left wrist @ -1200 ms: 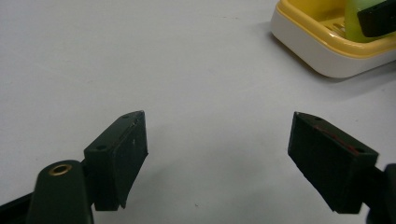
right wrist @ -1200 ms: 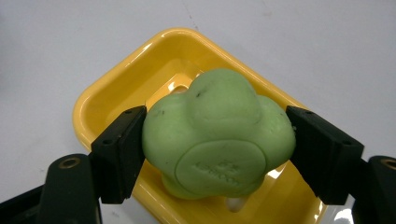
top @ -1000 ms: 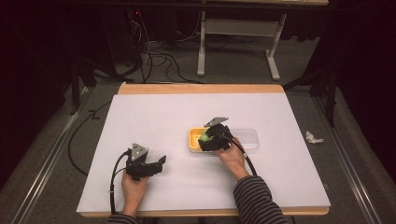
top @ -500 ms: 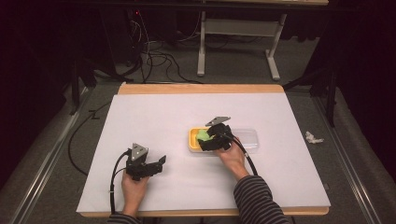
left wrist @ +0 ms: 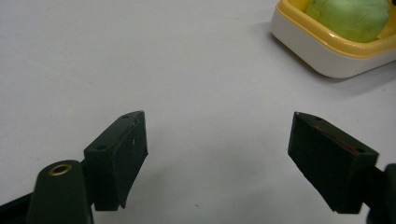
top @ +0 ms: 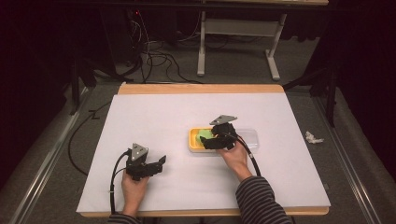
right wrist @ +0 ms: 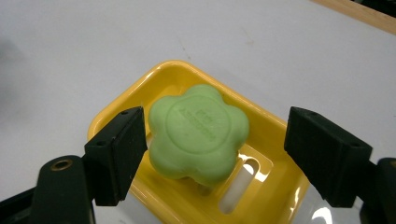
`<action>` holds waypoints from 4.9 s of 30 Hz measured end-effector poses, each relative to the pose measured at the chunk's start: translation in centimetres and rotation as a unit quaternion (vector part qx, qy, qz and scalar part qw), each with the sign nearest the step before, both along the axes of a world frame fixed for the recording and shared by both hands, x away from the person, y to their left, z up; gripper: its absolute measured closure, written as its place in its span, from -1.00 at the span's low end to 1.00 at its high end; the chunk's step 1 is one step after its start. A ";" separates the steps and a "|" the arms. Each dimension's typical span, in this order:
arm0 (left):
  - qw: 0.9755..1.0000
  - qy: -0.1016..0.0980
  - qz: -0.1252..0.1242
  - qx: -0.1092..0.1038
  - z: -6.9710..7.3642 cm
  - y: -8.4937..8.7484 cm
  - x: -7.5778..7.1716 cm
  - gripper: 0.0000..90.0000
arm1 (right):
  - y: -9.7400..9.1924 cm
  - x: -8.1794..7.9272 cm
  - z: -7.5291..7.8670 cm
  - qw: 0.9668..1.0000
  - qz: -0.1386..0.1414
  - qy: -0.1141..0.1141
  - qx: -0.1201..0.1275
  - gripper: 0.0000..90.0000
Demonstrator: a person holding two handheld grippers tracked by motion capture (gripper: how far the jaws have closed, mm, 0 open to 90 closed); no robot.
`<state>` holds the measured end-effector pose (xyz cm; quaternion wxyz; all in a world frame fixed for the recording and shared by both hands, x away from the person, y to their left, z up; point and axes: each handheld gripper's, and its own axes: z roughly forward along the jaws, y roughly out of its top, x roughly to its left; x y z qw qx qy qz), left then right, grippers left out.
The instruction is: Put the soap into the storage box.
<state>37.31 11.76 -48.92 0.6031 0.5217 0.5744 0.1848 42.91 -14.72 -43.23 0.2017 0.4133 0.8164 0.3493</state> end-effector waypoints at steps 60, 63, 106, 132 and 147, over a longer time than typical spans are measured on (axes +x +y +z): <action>1.000 0.001 0.002 0.001 0.0 -0.1 0.1 -0.54 | -7.6 -5.0 2.8 0.993 -0.061 -0.085 0.056 -0.61; 1.000 0.001 0.003 0.001 0.0 -0.1 0.1 -0.54 | -8.2 -5.3 2.8 0.992 -0.069 -0.085 0.059 -0.63; 1.000 0.001 0.002 0.006 0.0 -0.1 0.0 -0.54 | -13.9 -9.5 2.9 0.984 -0.118 -0.095 0.094 -0.60; 1.000 0.001 0.001 0.009 -0.1 -0.1 0.0 -0.53 | -14.4 -12.3 1.9 0.983 -0.120 -0.093 0.099 -0.54; 1.000 0.002 0.000 0.010 -0.1 -0.1 0.0 -0.54 | -13.8 -12.9 0.4 0.986 -0.113 -0.075 0.095 -0.51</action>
